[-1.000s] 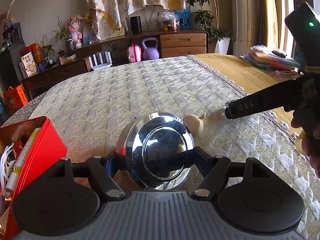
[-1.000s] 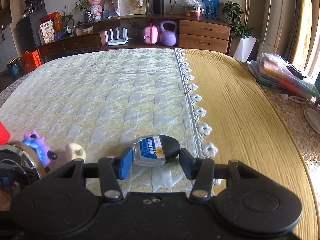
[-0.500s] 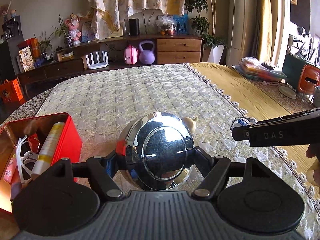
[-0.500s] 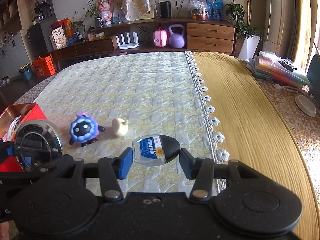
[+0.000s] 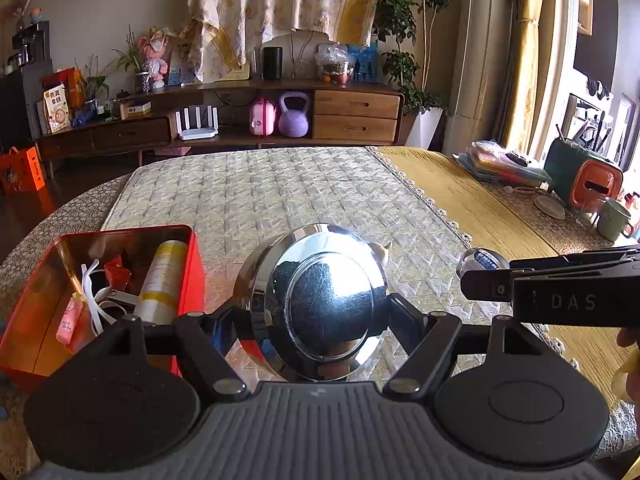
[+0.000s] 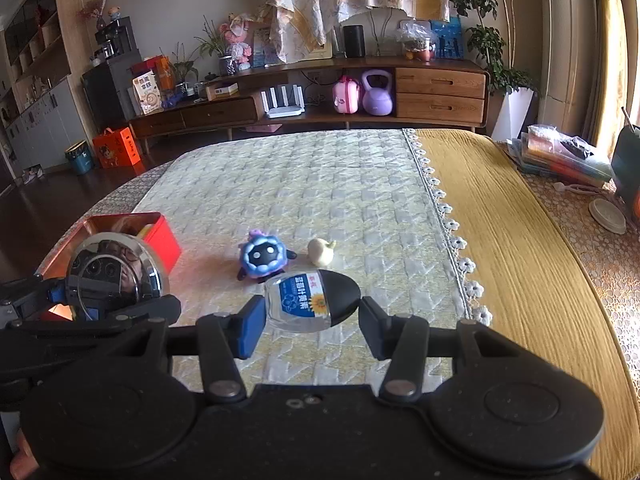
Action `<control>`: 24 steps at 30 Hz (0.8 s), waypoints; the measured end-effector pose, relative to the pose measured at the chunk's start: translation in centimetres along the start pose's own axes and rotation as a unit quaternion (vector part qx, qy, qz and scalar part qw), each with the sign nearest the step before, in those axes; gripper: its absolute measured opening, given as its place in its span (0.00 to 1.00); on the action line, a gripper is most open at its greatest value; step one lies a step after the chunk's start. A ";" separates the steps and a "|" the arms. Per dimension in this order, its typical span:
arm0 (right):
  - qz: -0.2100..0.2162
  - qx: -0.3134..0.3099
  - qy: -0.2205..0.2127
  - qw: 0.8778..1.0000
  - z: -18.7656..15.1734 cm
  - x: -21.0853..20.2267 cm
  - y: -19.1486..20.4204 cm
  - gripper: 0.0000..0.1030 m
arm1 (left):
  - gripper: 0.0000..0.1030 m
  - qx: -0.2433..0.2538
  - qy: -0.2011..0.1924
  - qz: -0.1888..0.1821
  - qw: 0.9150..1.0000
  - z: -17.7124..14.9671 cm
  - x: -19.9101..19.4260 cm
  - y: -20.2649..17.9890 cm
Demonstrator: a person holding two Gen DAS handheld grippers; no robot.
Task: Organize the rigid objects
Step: 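Carry the lamp with the left tool while the right tool carries the jar to the tin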
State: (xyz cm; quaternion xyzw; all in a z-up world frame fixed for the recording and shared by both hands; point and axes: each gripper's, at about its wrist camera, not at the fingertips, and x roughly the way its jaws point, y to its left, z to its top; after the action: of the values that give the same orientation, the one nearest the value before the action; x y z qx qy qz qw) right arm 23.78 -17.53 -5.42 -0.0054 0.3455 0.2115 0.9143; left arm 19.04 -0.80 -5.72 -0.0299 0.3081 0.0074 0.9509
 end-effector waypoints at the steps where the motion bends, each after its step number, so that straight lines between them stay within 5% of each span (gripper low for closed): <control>1: 0.002 -0.002 -0.002 1.000 0.0 -0.3 0.4 0.48 | 0.74 -0.004 0.001 -0.002 1.000 0.0 -0.5 0.5; 10: 0.033 -0.015 -0.005 0.999 0.1 -1.9 4.3 0.48 | 0.74 -0.035 0.003 -0.014 0.999 0.3 -3.5 4.2; 24: 0.067 -0.065 -0.007 0.996 0.0 -1.3 11.7 0.48 | 0.74 -0.088 -0.011 0.013 0.996 1.6 -6.0 12.3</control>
State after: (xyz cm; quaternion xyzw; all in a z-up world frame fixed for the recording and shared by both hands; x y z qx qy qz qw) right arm 18.27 -7.35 -3.00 -0.0399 0.3245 0.2944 0.8980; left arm 14.71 11.63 -1.59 -0.1096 0.2962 0.0477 0.9476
